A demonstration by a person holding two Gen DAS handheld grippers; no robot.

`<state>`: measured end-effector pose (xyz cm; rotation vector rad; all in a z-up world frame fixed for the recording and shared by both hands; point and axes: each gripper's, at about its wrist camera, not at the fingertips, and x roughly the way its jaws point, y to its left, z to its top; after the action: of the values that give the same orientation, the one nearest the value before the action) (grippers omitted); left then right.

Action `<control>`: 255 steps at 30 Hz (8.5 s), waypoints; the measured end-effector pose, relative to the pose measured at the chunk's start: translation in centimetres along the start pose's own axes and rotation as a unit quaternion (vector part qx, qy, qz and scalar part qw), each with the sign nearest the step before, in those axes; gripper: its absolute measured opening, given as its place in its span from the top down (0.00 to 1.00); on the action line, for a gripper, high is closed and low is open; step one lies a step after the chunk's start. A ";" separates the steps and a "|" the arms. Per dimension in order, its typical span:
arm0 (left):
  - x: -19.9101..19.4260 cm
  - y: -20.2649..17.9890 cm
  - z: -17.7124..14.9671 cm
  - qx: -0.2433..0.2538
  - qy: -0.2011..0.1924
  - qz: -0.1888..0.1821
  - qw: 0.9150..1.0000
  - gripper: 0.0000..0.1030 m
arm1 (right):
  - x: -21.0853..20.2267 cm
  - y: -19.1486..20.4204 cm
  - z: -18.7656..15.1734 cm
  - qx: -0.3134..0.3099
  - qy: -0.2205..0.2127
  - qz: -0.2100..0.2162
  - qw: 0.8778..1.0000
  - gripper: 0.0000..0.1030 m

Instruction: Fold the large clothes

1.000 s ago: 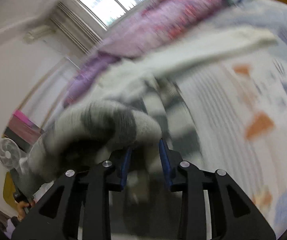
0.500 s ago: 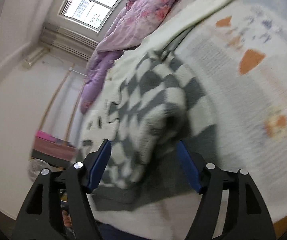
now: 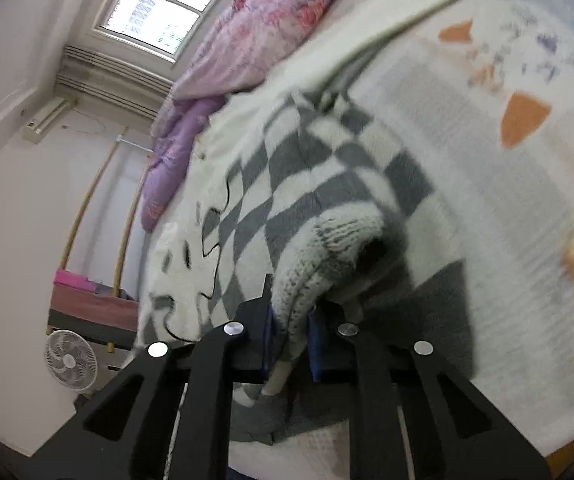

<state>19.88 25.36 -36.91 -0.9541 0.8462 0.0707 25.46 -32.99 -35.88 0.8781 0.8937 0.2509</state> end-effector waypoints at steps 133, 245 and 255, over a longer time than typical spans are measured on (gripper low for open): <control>-0.6 -6.3 -1.6 0.126 0.079 -0.053 0.988 0.76 | 18.8 22.2 -25.2 -0.524 0.012 0.032 0.851 0.85; 22.7 -23.9 -7.7 0.280 0.154 -0.004 0.948 0.19 | 2.4 -7.5 -1.9 0.084 0.006 0.039 0.996 0.47; 27.5 -22.6 -6.8 0.213 0.199 -0.047 0.955 0.05 | 3.4 -7.6 -1.2 0.071 0.012 0.027 0.997 0.53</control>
<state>43.78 -1.47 -41.58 -0.6021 1.1278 -0.3859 25.45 -35.33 -43.92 1.0328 0.9185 0.2469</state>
